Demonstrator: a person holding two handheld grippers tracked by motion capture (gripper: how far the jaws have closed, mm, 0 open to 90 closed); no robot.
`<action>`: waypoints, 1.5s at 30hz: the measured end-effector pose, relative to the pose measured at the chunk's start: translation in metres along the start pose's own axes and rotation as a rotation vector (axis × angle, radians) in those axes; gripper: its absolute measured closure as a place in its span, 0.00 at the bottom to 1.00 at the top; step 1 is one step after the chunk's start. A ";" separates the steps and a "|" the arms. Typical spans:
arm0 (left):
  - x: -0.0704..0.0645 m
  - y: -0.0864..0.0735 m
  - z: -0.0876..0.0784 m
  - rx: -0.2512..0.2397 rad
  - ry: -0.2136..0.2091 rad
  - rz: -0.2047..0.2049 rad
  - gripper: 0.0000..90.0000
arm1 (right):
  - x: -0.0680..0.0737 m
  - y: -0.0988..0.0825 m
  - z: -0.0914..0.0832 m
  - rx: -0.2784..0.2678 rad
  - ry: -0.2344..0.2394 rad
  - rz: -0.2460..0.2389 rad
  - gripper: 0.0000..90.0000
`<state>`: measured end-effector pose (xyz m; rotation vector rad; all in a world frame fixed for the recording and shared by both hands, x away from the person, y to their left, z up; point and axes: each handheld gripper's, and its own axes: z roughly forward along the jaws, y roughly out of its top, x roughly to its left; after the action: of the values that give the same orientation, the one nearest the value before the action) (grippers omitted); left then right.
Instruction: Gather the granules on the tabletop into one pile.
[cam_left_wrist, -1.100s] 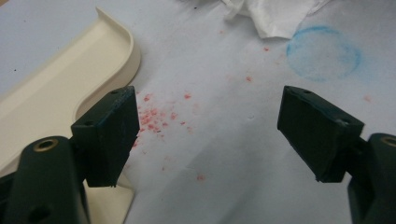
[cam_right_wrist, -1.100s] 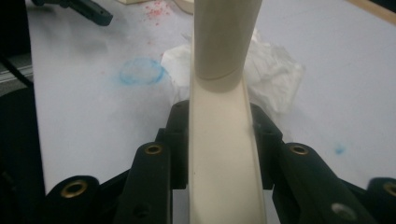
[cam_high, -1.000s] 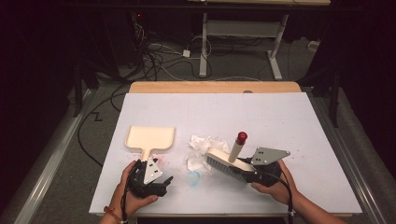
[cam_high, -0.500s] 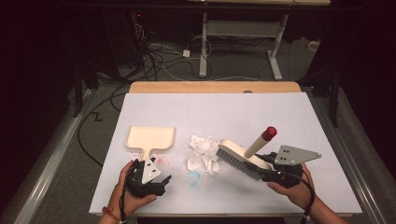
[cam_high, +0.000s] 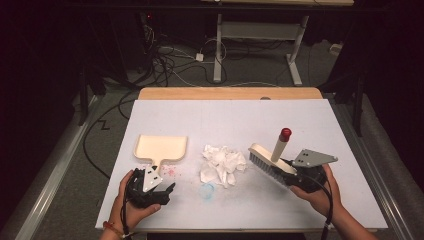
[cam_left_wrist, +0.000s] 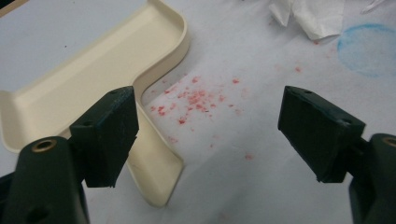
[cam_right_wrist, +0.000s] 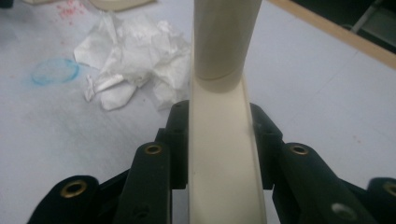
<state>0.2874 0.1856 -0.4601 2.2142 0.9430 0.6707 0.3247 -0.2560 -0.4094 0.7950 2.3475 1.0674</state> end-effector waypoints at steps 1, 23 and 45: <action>-0.001 0.000 0.000 0.000 -0.003 0.003 0.22 | 0.001 0.000 0.002 0.015 0.011 0.002 0.76; 0.004 -0.001 0.000 0.010 0.050 -0.040 0.22 | 0.021 0.019 -0.003 -0.115 0.113 0.045 0.75; 0.029 -0.010 0.023 0.138 0.058 -0.272 0.21 | -0.011 -0.008 0.007 -0.008 0.041 0.061 0.75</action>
<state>0.3164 0.2052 -0.4766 2.1372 1.3264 0.5588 0.3347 -0.2637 -0.4184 0.8543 2.3648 1.1274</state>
